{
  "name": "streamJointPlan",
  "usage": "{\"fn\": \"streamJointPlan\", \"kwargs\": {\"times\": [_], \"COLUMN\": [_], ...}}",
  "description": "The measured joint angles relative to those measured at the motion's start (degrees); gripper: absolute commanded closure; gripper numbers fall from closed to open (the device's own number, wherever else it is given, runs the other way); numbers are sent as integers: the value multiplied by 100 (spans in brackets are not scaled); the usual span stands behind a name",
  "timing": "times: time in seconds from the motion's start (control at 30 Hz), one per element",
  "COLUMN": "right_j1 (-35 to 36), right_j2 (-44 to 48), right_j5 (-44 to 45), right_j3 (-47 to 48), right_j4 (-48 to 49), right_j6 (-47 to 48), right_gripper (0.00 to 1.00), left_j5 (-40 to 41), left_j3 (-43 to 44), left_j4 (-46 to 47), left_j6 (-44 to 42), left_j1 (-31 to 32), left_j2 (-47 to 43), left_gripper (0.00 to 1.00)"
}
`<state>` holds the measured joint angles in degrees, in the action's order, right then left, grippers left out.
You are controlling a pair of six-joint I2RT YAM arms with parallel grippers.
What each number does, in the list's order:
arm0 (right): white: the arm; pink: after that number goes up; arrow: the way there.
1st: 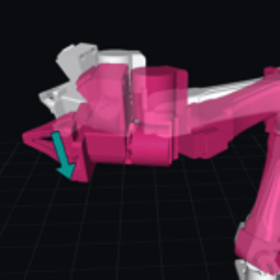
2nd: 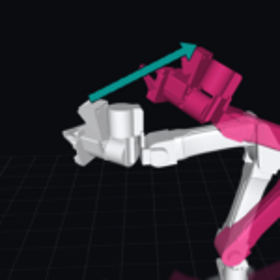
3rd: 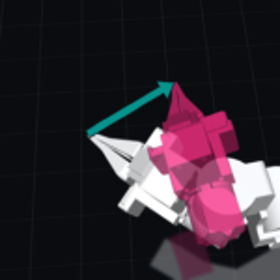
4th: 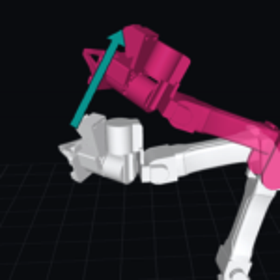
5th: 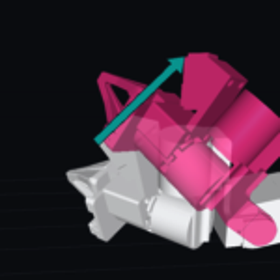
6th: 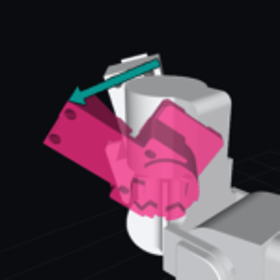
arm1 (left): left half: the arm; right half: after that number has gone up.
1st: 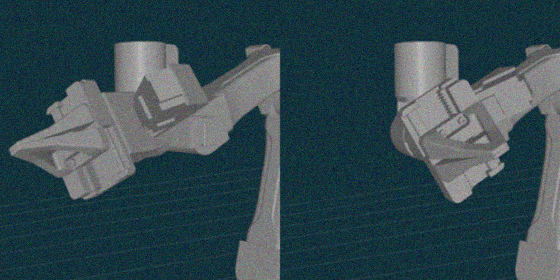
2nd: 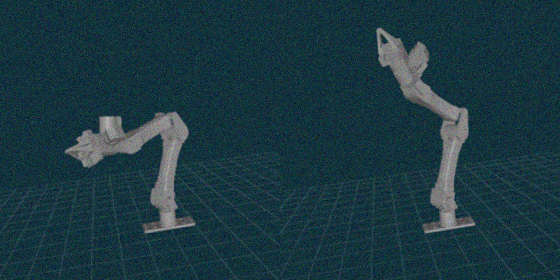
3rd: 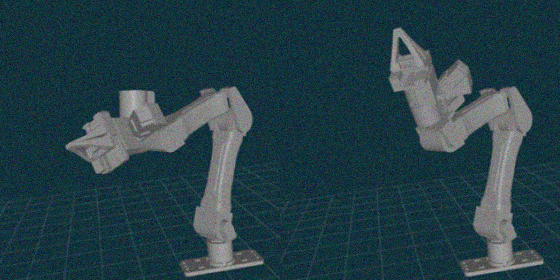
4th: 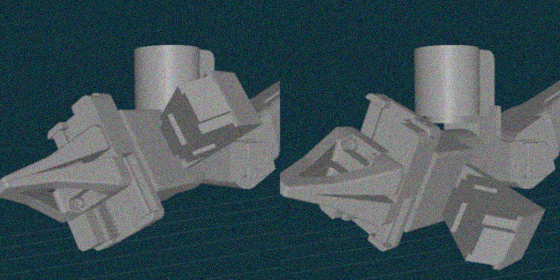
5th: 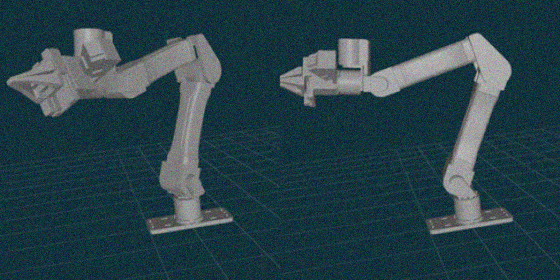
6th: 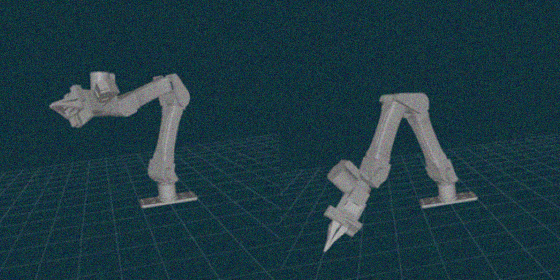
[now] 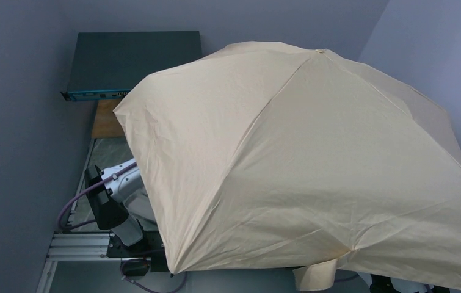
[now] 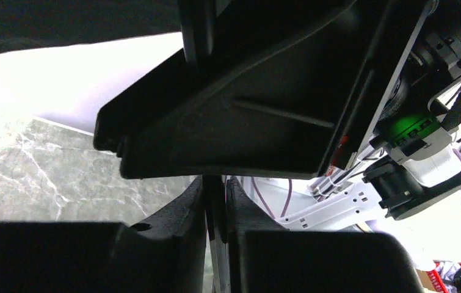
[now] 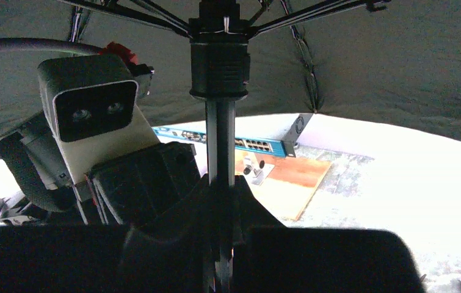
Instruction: Open the umbrella
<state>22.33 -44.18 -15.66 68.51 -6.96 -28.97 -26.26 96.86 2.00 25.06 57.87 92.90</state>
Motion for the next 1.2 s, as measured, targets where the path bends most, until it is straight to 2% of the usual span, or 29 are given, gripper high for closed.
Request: {"fn": "streamJointPlan", "kwargs": {"times": [0.07,0.27,0.4,0.47,0.6,0.77,0.87,0.9,1.03,1.1,1.2], "right_j1": [-4,22,96,131,229,354,426,413,70,26,26], "right_j2": [2,-39,-245,-372,-595,-1012,-1298,-1379,-1556,-1506,-1399], "right_j5": [24,249,492,575,625,568,514,697,1633,1917,2144], "right_j3": [0,79,363,485,634,1075,1451,1596,2006,2041,2026], "right_j4": [37,59,-74,-79,-72,-334,-505,-476,63,304,498], "right_j6": [4,33,55,52,-17,-107,-109,-57,96,181,343], "right_gripper": [100,92,93,96,100,100,100,100,100,100,100], "left_j5": [-50,13,125,199,457,920,1158,1078,732,662,706], "left_j3": [24,186,216,175,-203,-664,-894,-1027,-1711,-1869,-2004], "left_j4": [33,-129,-44,66,378,697,898,796,448,278,-17], "left_j6": [22,166,413,557,800,914,905,916,918,879,793], "left_j1": [22,22,15,7,-4,-7,-20,-22,138,203,262], "left_j2": [0,11,2,-35,-278,-614,-800,-903,-1276,-1305,-1346], "left_gripper": [100,100,100,100,100,85,66,54,21,12,5]}}
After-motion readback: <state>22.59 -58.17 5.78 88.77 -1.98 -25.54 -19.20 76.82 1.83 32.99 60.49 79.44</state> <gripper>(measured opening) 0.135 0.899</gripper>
